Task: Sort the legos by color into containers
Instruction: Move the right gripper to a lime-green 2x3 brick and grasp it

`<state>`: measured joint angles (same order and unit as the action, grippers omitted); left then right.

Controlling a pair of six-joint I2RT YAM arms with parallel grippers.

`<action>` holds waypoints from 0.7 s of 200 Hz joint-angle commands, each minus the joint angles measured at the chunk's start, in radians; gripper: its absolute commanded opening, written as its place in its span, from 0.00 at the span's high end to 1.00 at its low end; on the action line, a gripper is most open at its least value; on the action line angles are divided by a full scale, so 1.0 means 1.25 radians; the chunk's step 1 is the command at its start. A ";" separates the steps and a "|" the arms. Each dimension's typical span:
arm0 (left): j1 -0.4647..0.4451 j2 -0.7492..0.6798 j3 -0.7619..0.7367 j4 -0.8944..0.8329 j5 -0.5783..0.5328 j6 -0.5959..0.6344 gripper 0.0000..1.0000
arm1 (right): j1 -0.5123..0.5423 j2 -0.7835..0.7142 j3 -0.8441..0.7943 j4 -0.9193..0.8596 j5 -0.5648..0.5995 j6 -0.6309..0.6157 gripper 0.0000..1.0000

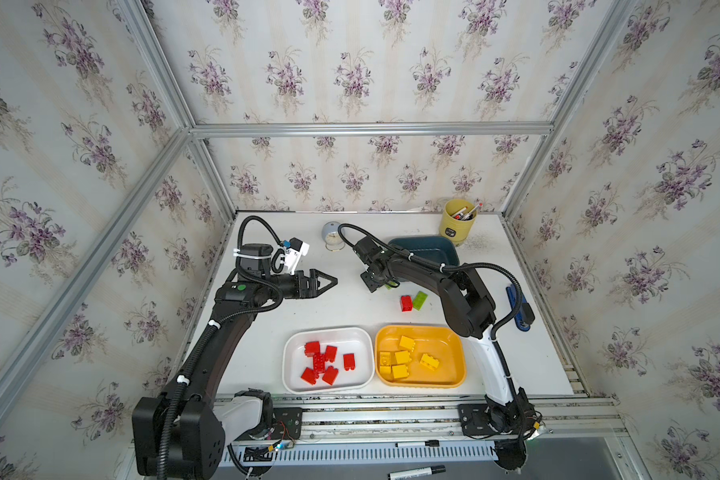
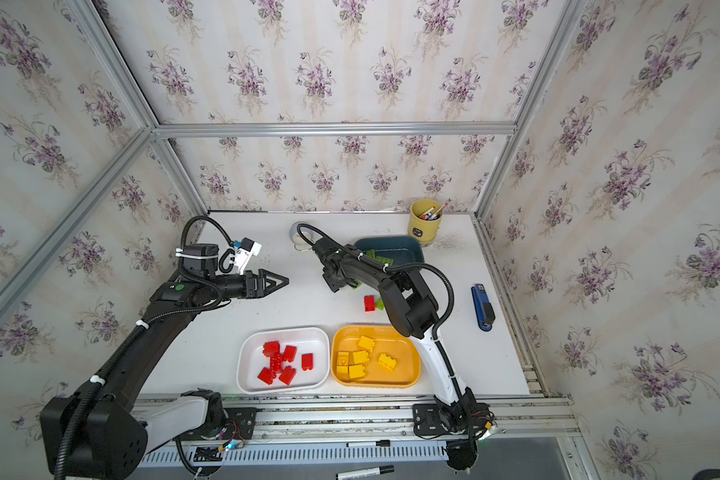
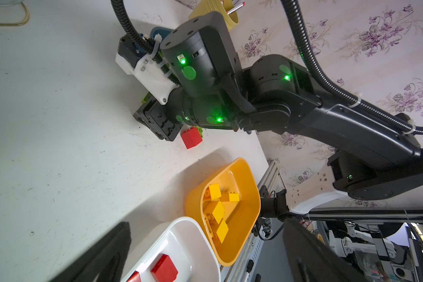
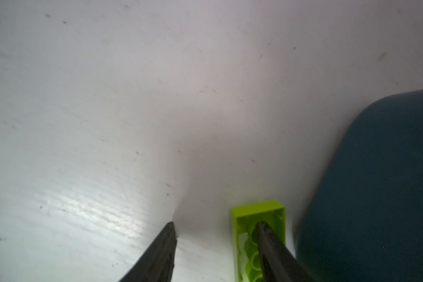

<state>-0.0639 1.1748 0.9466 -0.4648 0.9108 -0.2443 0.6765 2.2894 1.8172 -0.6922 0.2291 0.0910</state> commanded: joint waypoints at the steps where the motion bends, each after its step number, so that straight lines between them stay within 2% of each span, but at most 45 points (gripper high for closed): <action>1: 0.002 0.004 0.006 -0.005 0.010 0.015 0.01 | 0.000 -0.012 -0.009 -0.020 -0.048 0.017 0.45; 87: 0.002 0.017 0.016 -0.009 0.011 0.018 0.01 | 0.019 -0.102 -0.081 -0.005 -0.176 0.048 0.49; 109: 0.002 0.018 0.019 -0.011 0.012 0.020 0.01 | 0.020 -0.149 -0.107 0.009 -0.135 0.028 0.47; 140: 0.002 0.020 0.016 -0.013 0.010 0.021 0.01 | 0.010 -0.155 -0.138 0.008 -0.066 -0.083 0.36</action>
<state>-0.0631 1.1980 0.9600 -0.4862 0.9108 -0.2359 0.6983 2.0949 1.6638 -0.6807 0.0765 0.0940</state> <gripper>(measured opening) 0.994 0.630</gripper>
